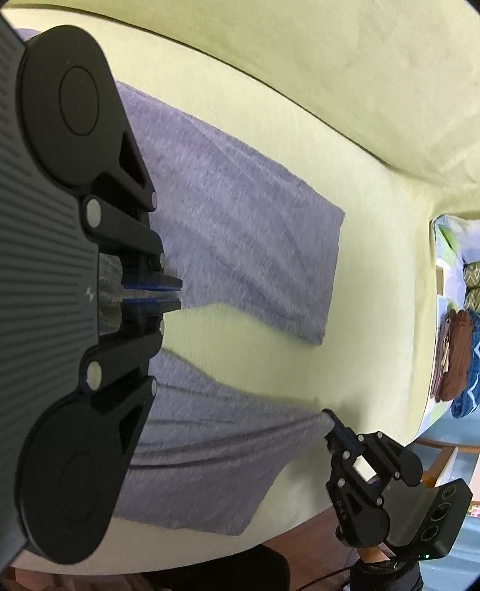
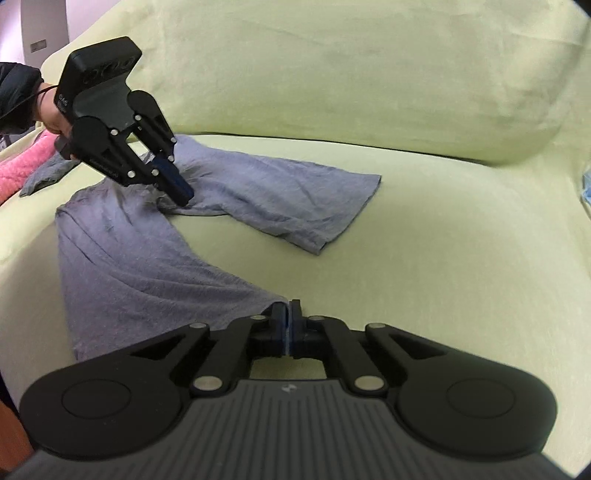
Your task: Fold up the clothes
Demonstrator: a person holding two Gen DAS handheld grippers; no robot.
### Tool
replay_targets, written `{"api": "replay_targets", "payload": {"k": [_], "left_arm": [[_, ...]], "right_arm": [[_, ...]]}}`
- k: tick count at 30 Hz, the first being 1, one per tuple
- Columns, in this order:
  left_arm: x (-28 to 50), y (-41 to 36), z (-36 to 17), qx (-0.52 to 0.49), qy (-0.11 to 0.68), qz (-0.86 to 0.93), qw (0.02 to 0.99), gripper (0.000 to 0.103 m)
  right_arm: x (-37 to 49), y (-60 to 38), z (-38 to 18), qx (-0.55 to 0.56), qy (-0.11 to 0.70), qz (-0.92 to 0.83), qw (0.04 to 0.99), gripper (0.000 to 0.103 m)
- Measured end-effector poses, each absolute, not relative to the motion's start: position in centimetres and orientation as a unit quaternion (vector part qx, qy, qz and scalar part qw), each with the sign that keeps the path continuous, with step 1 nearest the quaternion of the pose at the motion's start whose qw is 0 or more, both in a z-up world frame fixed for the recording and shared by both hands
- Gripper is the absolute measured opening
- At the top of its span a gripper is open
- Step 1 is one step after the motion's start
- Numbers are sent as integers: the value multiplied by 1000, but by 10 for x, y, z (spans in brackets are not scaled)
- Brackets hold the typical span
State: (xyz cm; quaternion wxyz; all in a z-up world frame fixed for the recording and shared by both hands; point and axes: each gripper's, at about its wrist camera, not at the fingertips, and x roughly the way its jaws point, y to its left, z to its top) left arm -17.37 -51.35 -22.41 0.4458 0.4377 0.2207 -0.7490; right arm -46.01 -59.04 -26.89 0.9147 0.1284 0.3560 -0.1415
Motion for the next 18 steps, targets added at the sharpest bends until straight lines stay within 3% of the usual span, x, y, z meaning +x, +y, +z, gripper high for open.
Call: {"api": "replay_targets", "payload": {"k": [5,12,18], "left_arm": [[-194,-519,-226,444,177,-752,454,18],[-210,-522,-243,475,148,-740,453,19],[-210,-523,-246,469,143,-734,470,18]], "right_arm": [[-465,-595,-263,134,352,-147,915,13],[-463,-602,-262,118,398,-151,897,26],[-483,-621,-251,169,343,-210,900,26]]}}
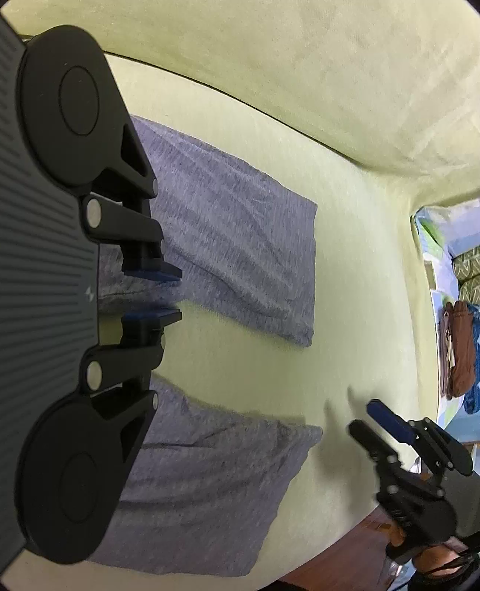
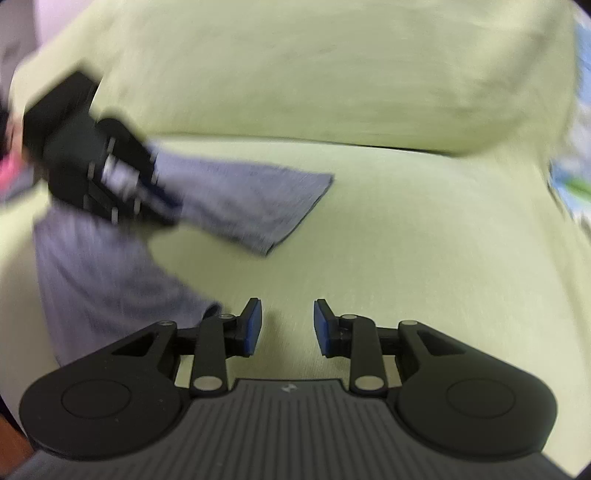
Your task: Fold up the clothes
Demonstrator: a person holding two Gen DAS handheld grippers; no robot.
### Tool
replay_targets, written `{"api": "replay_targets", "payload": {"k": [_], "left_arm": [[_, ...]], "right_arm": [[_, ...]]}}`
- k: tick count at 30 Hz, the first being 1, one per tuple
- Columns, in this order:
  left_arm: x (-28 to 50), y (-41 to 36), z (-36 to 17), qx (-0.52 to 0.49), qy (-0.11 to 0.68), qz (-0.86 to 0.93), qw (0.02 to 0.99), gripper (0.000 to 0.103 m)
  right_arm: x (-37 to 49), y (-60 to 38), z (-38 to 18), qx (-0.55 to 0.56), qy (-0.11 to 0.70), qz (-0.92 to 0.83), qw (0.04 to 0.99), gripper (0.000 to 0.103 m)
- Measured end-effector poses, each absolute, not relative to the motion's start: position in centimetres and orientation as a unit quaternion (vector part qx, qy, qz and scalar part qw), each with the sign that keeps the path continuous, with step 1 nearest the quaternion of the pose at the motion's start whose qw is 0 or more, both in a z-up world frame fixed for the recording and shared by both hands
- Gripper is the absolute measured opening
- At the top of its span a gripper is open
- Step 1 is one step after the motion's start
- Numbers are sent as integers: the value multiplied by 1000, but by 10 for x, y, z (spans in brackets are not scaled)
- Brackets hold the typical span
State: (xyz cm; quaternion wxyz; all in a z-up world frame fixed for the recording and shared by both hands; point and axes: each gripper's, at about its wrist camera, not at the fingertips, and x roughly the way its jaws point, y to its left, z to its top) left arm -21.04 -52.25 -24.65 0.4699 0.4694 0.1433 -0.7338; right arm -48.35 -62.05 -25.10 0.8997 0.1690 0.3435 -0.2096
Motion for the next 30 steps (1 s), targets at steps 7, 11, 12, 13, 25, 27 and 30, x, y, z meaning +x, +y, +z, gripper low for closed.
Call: {"api": "replay_targets", "payload": {"k": [7,11,12,13,25,27,30], "left_arm": [[-208,-523,-245,440,166,-749,467,0],[-204,-517,-242,433,169,-757,459,0],[-203,-515,-241,432,171,-757,459,0],[-202,-515,-241,432,171,-758,458,0],[-203,-510,-244,420,169,-765,458,0],[-204,-509,-245,421,171,-767,452,0],[-206,-509,-247,418,181,-770,446,1]], "right_arm": [[-428,-601,-251,-3,389,-134,911,25],[-394,-596,-265,-95,420,-81,899,22],[-386,-595,-268,-119,428,-70,893,21],[-380,-595,-271,-137,435,-61,888,21],[-360,-590,-272,-232,485,4,843,3],[-368,-583,-269,-248,487,4,838,3],[-379,-574,-275,-256,495,5,830,3]]}}
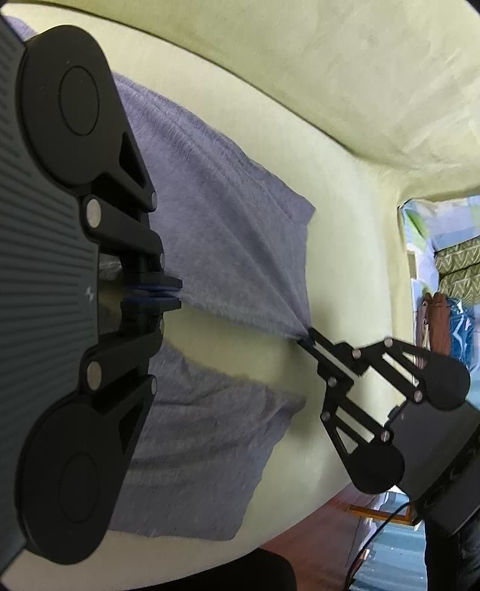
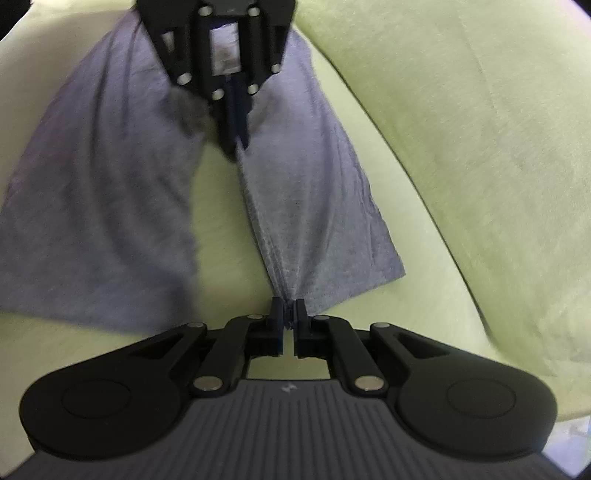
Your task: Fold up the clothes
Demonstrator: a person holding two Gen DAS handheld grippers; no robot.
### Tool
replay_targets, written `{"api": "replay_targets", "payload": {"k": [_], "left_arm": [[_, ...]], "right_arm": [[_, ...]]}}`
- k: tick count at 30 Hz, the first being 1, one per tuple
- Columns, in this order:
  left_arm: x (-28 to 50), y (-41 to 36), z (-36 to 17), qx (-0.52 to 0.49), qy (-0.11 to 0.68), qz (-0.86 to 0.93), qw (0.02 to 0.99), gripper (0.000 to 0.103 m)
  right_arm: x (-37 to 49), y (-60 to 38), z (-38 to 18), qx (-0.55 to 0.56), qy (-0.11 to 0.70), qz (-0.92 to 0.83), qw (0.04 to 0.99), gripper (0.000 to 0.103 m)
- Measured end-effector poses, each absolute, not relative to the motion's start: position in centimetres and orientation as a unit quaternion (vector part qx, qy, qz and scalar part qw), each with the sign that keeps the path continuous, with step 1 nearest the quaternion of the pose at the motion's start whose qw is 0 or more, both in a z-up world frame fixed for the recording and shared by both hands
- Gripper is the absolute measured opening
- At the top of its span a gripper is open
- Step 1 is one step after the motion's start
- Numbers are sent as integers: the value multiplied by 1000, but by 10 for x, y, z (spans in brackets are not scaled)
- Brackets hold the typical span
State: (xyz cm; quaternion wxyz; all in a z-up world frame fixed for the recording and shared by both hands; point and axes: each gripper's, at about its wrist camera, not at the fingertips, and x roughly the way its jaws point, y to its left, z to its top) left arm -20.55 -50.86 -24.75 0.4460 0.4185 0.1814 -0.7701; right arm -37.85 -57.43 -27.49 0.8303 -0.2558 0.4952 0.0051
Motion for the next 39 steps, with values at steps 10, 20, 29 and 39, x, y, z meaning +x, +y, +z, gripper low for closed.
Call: {"api": "replay_targets", "payload": {"k": [10,20,29,39], "left_arm": [[-156,-482,-221,419,214,-746,472,5],[-39,-459,-236,465,233,-594,613,33],[88,-414,-243,335,342,-482,734,35],[103,-429,-253,313,350,-564,679,40]], "right_arm": [[-383,-579,-260,-206,492,-6,846,9],[-354,-646,-258,-38,464,-124,877,26],[-343,-690,-269,101,412,-191,885,27],[-329,-703,-274,147,388,-183,891,31]]}}
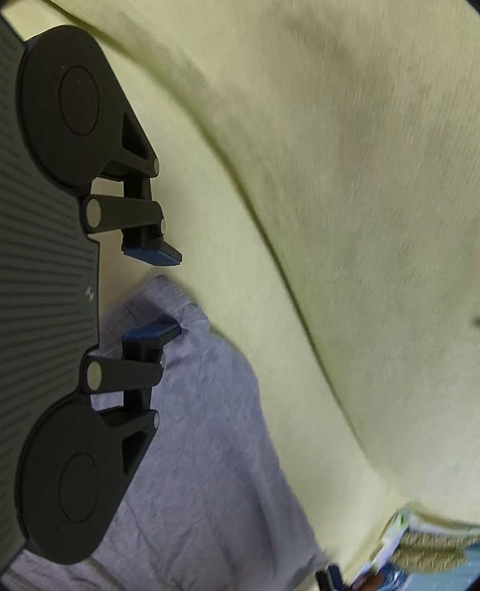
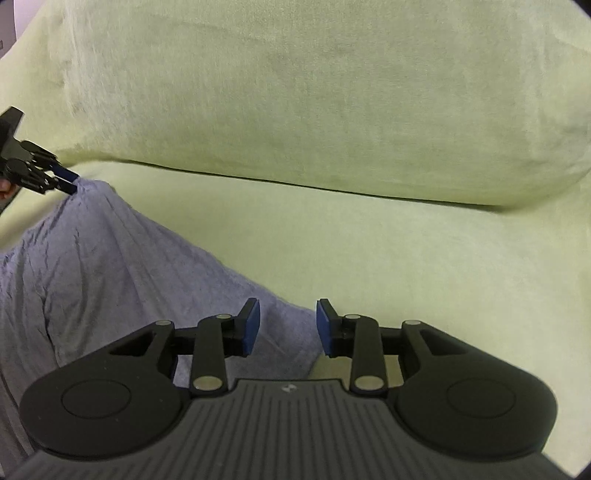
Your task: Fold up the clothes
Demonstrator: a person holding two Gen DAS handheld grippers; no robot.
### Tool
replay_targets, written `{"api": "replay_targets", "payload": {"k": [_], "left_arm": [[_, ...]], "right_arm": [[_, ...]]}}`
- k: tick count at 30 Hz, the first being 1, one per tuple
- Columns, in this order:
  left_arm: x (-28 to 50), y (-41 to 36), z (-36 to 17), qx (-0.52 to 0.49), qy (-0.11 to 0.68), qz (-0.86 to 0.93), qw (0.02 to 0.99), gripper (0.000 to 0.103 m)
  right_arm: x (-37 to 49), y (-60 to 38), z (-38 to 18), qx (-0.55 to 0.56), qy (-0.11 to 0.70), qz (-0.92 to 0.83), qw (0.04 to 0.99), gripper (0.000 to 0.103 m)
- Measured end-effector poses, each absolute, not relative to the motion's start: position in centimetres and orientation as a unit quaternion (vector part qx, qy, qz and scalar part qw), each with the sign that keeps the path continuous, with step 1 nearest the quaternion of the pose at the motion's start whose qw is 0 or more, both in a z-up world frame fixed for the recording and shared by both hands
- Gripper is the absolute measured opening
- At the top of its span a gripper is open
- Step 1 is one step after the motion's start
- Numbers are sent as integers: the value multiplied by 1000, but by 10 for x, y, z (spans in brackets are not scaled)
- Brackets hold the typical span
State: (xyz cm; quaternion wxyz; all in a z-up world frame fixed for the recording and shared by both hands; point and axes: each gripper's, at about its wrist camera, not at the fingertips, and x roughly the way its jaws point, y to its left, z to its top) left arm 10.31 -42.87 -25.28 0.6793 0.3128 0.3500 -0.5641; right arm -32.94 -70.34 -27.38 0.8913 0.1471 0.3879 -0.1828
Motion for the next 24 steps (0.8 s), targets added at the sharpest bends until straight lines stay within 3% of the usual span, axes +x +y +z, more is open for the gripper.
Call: {"api": "replay_targets", "payload": {"k": [7,14,15,16,17,24], "left_arm": [[112,-420,-256,294,357,-588,663,11],[111,-431,-255,302,331,-590,671,5],[110,-432,-255,303,329,-591,672,5],[109,-433,-254,304,327,-591,672,5],[108,-434,-254,305,323,-589,675,5],[114,-453,-253,310,311,-566,698,5]], "right_arm": [[-328,-723,-282,184,389,-179,885,40],[-337,-744,-294,257,363,-180,877,39],[-337,-745,-296,262,366,-176,875,32],[-337,-745,-297,262,370,-173,875,9],[-337,-744,-298,262,373,-169,874,1],[-343,-745,-289,235,352,-230,876,0]]}}
